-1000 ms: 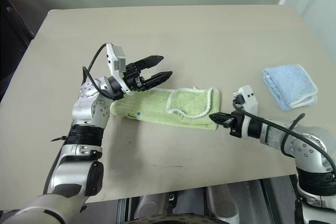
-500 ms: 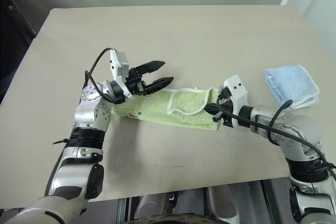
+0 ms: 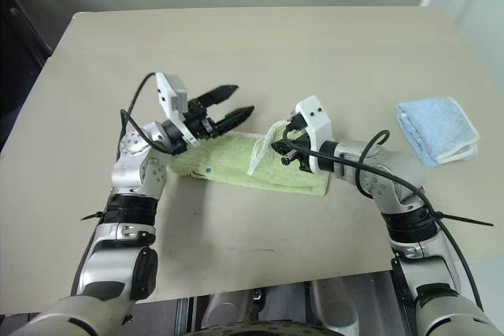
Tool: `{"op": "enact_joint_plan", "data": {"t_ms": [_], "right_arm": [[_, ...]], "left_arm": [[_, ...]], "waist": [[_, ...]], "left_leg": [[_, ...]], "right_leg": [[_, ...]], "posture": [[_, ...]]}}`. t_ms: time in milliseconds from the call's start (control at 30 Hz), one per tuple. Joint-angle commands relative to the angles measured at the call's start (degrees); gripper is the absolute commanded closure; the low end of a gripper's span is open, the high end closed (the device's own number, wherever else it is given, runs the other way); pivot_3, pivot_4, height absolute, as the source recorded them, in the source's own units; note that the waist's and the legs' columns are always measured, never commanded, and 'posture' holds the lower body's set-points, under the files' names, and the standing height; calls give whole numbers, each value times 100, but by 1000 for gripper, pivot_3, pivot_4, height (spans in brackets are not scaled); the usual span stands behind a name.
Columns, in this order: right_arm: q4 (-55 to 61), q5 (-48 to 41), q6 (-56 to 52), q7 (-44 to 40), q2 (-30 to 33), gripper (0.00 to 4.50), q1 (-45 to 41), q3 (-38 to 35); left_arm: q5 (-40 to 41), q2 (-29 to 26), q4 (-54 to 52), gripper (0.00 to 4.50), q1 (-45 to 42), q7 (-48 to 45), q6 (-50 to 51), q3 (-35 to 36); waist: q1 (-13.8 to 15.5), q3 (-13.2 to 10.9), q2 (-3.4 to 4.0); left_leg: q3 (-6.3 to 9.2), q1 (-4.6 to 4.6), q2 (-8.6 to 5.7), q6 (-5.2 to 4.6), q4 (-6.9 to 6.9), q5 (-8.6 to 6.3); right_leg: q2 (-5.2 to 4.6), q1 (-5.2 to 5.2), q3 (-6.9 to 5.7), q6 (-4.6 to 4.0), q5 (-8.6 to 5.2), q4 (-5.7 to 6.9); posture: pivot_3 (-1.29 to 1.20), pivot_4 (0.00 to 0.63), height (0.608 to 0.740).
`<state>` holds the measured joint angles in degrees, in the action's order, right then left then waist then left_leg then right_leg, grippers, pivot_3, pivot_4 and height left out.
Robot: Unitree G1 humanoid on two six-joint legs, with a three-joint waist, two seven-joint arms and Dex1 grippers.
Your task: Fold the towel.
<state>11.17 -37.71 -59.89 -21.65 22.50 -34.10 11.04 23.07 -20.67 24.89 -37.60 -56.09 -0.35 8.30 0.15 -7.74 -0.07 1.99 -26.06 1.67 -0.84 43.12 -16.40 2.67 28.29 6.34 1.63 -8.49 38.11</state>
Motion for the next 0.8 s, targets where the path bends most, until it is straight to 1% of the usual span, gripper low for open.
{"op": "enact_joint_plan", "data": {"t_ms": [33, 100, 200, 367, 400, 500, 567, 600, 667, 800], "right_arm": [[11, 204, 454, -117, -119, 4473, 58, -214], [20, 137, 562, -141, -236, 4473, 99, -440], [35, 190, 697, -156, -352, 4473, 167, -546], [892, -91, 1333, -92, -593, 4473, 761, -1316], [1129, -224, 1269, -163, -499, 4473, 929, -1443], [1753, -512, 1134, -408, -132, 4500, 1406, -1692], [1924, -579, 1128, -451, 77, 4500, 1583, -1813], [1967, -566, 1154, -460, 164, 4500, 1645, -1850], [1985, -573, 1187, -465, 294, 4500, 1732, -1931], [1945, -375, 1461, -576, 473, 4500, 1850, -1839]], "left_arm": [[74, 21, 0, 846, -238, 156, -440, 240], [218, 72, -53, 846, -283, 160, -398, 305], [293, 117, -153, 846, -266, 139, -294, 283], [614, -23, -778, 846, 87, -523, 471, -48], [581, -74, -853, 846, 155, -581, 506, -101], [656, -249, -1065, 267, 356, -881, 713, -200], [937, -395, -1300, 267, 476, -1114, 1193, -231], [1038, -470, -1382, 369, 515, -1209, 1411, -252], [1186, -550, -1491, 929, 549, -1335, 1764, -298], [1191, -574, -1561, 2380, 577, -1703, 1967, -530]], "waist": [[1, 0, 0], [-10, 0, 0], [-13, 0, 0], [-7, 0, 0], [-8, 0, 0], [-9, 0, -1], [-13, 0, -1], [-17, 0, -1], [-17, 0, -1], [-18, 0, -1]], "left_leg": [[-1, -1, 0, 0, 0, 0], [-1, -1, 0, 1, -1, 0], [-2, -1, 0, 4, -3, 2], [0, -3, 0, 5, -4, 3], [-2, -2, 0, 7, -2, 4], [-2, -1, 0, 7, -1, 4], [-2, 3, 0, 7, -2, 4], [-2, 5, 0, 7, -2, 4], [-2, 9, 0, 6, -4, 4], [0, 32, 0, 4, -5, 2]], "right_leg": [[0, 1, 1, -1, 1, 0], [0, 2, 1, -2, 1, 0], [0, 2, 2, -3, 1, 1], [0, 3, -2, -6, -1, 0], [0, 3, 0, -6, -2, 0], [0, -3, 0, -6, -2, -3], [0, -6, 1, -10, -4, -2], [0, -9, 1, -17, -7, -2], [0, -14, 2, -42, -16, -2], [0, -38, 4, -50, -19, -2]], "posture": [[0, 150, 703], [0, 150, 703], [0, 150, 703], [0, 150, 703], [0, 150, 703], [0, 150, 703], [0, 150, 703], [0, 150, 703], [0, 150, 703], [0, 150, 703]]}}
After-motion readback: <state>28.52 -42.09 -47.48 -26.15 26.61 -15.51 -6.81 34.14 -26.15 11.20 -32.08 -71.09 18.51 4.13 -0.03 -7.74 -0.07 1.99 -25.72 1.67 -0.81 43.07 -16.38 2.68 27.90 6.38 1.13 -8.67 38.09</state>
